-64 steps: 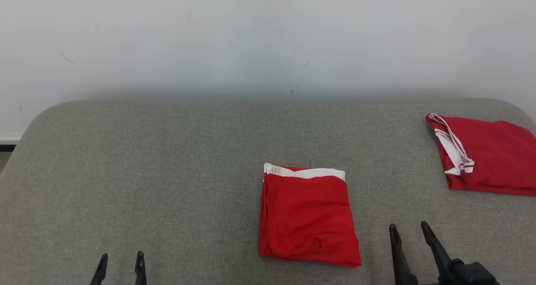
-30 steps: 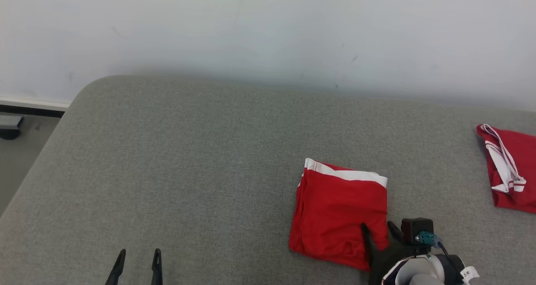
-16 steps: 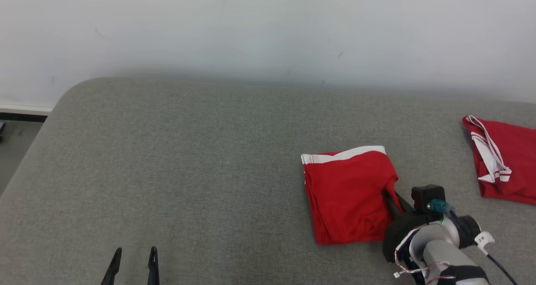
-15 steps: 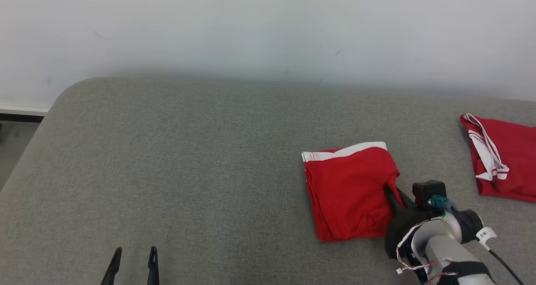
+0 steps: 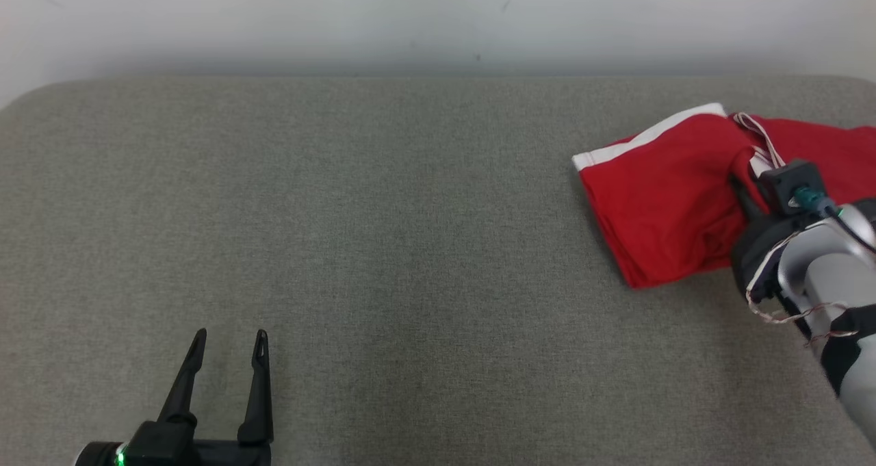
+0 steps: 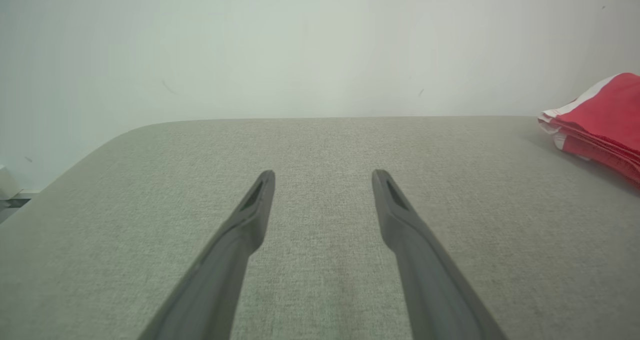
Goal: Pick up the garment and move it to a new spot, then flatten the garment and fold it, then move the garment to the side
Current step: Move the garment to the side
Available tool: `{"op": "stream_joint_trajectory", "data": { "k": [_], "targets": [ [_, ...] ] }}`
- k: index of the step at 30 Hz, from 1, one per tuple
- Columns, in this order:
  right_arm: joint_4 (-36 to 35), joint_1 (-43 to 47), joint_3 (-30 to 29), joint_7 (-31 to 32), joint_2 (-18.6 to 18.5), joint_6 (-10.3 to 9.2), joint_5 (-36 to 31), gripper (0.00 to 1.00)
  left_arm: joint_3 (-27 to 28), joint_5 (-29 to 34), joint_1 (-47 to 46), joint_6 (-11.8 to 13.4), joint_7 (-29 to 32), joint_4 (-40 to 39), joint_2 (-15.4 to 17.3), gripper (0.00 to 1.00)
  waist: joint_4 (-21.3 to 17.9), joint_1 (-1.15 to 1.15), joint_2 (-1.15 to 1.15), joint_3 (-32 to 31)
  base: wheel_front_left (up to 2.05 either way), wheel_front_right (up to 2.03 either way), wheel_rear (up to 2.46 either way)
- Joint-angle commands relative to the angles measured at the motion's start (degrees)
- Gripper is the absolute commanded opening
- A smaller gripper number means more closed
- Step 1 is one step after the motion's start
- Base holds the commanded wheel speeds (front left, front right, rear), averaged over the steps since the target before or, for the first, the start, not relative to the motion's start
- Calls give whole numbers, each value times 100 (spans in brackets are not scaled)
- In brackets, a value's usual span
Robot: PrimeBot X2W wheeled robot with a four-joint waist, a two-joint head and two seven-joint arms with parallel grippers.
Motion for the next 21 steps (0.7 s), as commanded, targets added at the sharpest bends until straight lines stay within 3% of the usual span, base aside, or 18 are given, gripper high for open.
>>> {"op": "stream_joint_trajectory", "data": {
  "k": [1, 21],
  "targets": [
    [-44, -152, 72, 14, -71, -12, 28, 0, 15, 32, -85, -4, -19, -52, 7, 100, -178, -1, -1, 358, 0, 0, 0],
    [-770, -1340, 1486, 377, -1889, -12, 1104, 0, -110, 145, -513, -55, -19, -836, 225, 100, -548, -1, -1, 1296, 0, 0, 0]
  ]
}}
